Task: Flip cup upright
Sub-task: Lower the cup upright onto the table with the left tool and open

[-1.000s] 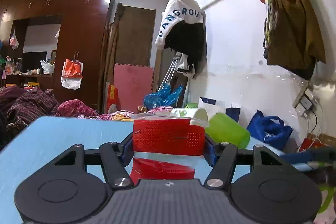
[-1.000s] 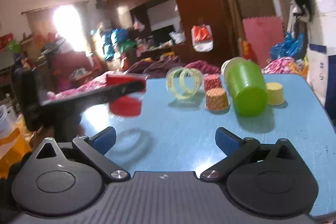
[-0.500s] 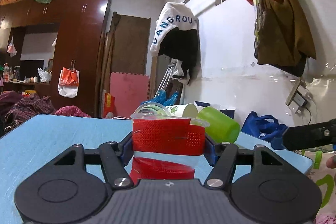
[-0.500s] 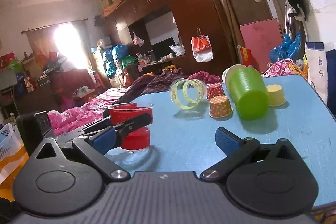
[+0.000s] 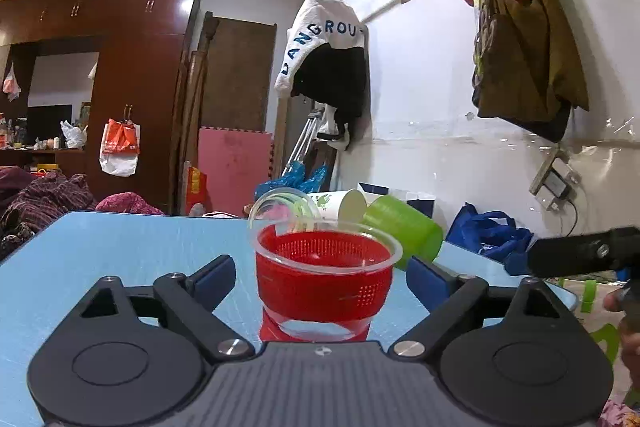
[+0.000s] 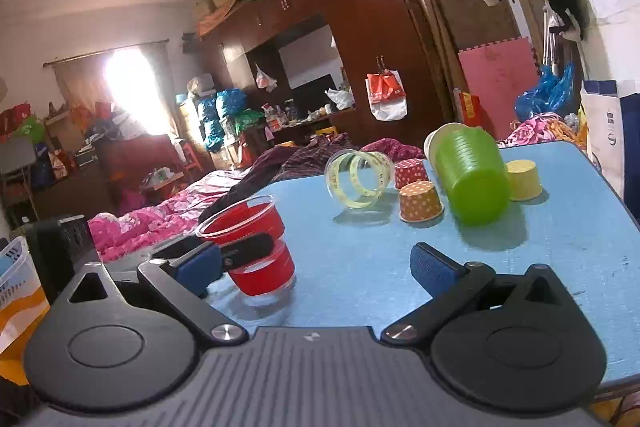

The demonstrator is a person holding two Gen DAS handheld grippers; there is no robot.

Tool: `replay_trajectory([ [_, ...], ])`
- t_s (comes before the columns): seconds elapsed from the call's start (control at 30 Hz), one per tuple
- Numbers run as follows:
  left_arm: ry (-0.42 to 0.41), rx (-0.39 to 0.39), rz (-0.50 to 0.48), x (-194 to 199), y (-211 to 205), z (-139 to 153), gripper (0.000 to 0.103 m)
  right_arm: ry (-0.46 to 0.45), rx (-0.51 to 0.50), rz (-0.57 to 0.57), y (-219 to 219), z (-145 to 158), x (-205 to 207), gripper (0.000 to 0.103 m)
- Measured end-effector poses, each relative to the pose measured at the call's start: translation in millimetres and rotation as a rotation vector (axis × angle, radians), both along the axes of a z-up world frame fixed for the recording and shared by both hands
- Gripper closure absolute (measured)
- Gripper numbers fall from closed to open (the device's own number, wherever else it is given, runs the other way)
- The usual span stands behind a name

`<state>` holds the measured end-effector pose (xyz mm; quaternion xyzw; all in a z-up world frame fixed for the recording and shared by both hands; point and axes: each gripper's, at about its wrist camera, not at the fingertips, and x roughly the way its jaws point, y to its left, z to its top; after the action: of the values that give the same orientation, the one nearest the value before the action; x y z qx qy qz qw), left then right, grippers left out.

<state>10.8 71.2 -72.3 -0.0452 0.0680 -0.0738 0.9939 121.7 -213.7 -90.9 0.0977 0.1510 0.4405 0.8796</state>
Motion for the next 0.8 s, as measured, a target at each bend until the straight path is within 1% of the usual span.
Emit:
replay_trajectory([
  [0.13,-0.027,-0.025,-0.037,-19,9,13,0.008,-0.020,-0.009,-0.012,1,3,-5,0.001],
  [0.27,-0.097,-0.060,-0.071,-47,17,35,0.006,-0.024,-0.032,-0.051,4,10,-12,0.001],
  [0.33,-0.130,-0.089,-0.068,-62,21,47,0.001,-0.019,-0.054,-0.098,8,15,-16,0.001],
  [0.37,-0.130,-0.094,-0.048,-66,21,52,0.000,-0.023,-0.076,-0.154,12,19,-20,0.001],
  [0.43,-0.072,-0.059,0.021,-70,18,63,0.000,-0.057,-0.125,-0.284,22,27,-29,0.001],
  [0.47,-0.035,-0.031,0.058,-69,15,68,0.000,-0.089,-0.145,-0.323,27,30,-35,0.001],
  [0.5,0.005,-0.006,0.100,-69,12,72,0.000,-0.121,-0.141,-0.320,29,31,-40,0.001],
  [0.53,0.030,0.018,0.119,-69,9,74,0.000,-0.137,-0.120,-0.302,29,34,-44,0.001],
  [0.6,0.090,0.049,0.129,-68,5,76,0.000,-0.084,-0.090,-0.273,28,41,-45,0.001],
  [0.67,0.158,0.064,0.111,-65,-1,77,0.000,-0.045,-0.107,-0.263,29,48,-42,0.001],
  [0.7,0.201,0.064,0.104,-61,-4,77,0.000,-0.039,-0.137,-0.270,31,50,-40,0.001],
  [0.77,0.230,0.053,0.087,-58,-7,76,0.000,-0.010,-0.239,-0.309,38,50,-34,0.001],
  [0.8,0.241,0.049,0.081,-58,-7,74,0.000,0.001,-0.275,-0.321,40,48,-32,0.001],
])
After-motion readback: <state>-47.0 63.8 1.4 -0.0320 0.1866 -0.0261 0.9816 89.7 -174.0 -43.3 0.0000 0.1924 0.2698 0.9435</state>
